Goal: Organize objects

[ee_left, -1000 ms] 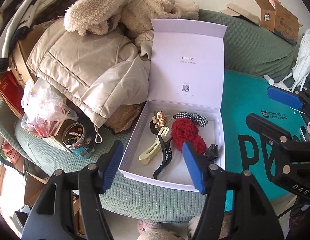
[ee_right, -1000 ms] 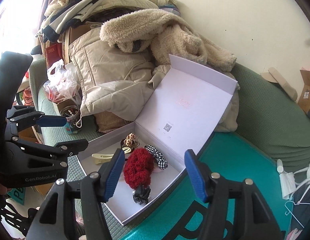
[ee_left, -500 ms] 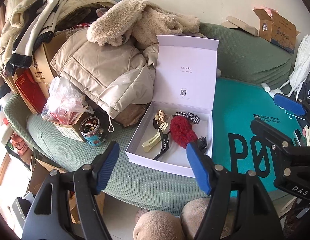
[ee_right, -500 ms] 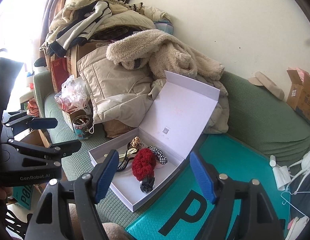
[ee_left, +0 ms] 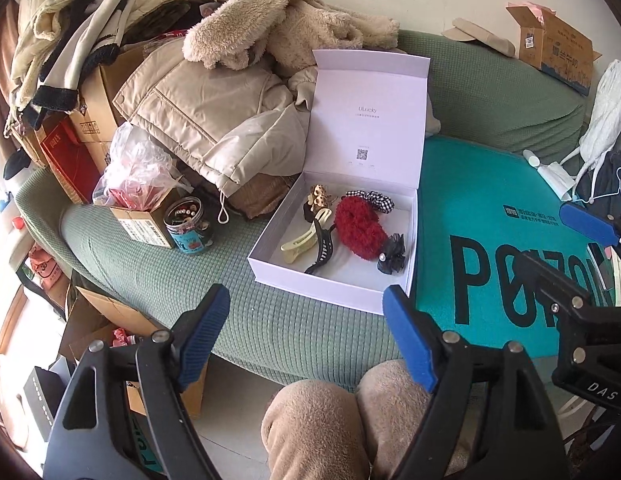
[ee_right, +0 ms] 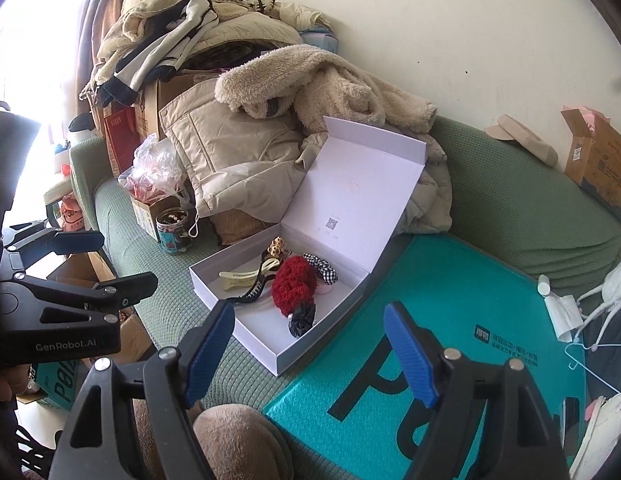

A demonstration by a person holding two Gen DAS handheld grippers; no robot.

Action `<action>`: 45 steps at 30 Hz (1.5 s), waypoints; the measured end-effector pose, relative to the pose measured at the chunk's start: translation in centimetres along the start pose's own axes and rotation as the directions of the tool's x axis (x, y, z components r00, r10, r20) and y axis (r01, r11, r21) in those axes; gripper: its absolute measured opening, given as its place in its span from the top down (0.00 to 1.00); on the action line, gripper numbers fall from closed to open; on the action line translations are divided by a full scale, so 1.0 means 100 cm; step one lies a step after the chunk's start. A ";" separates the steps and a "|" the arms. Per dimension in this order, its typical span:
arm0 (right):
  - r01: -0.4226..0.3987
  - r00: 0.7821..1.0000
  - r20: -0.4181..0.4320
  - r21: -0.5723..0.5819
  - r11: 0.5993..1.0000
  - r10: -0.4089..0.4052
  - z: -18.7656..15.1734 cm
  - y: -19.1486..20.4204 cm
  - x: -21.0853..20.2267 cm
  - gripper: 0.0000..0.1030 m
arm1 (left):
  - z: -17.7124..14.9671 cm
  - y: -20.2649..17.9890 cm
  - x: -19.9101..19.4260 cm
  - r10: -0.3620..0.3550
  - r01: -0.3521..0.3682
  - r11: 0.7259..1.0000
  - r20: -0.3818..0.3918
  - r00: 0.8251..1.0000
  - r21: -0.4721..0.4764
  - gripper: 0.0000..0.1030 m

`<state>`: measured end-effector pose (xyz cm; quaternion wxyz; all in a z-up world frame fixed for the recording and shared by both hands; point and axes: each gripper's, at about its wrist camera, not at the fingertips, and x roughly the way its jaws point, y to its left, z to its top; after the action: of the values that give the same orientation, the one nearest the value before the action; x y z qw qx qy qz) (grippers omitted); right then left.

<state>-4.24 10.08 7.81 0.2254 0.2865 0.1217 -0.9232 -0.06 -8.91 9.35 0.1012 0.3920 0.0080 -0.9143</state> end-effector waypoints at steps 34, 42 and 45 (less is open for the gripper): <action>-0.013 0.999 -0.045 -0.001 1.000 0.012 -0.019 0.006 -0.006 0.24 | -0.025 0.010 -0.006 -0.049 0.045 0.997 -0.058 0.997 -0.070 0.24; -0.017 0.999 -0.047 -0.011 1.000 0.017 -0.020 0.008 -0.007 0.24 | -0.026 0.010 -0.007 -0.048 0.044 0.996 -0.062 0.997 -0.072 0.20; -0.017 0.999 -0.048 -0.010 1.000 0.017 -0.020 0.008 -0.007 0.24 | -0.026 0.011 -0.007 -0.060 0.055 0.996 -0.064 0.996 -0.075 0.17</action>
<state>-2.38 10.34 6.49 0.2318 0.3085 0.1295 -0.9134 2.43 -9.63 8.12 0.0887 0.4179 0.0561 -0.9024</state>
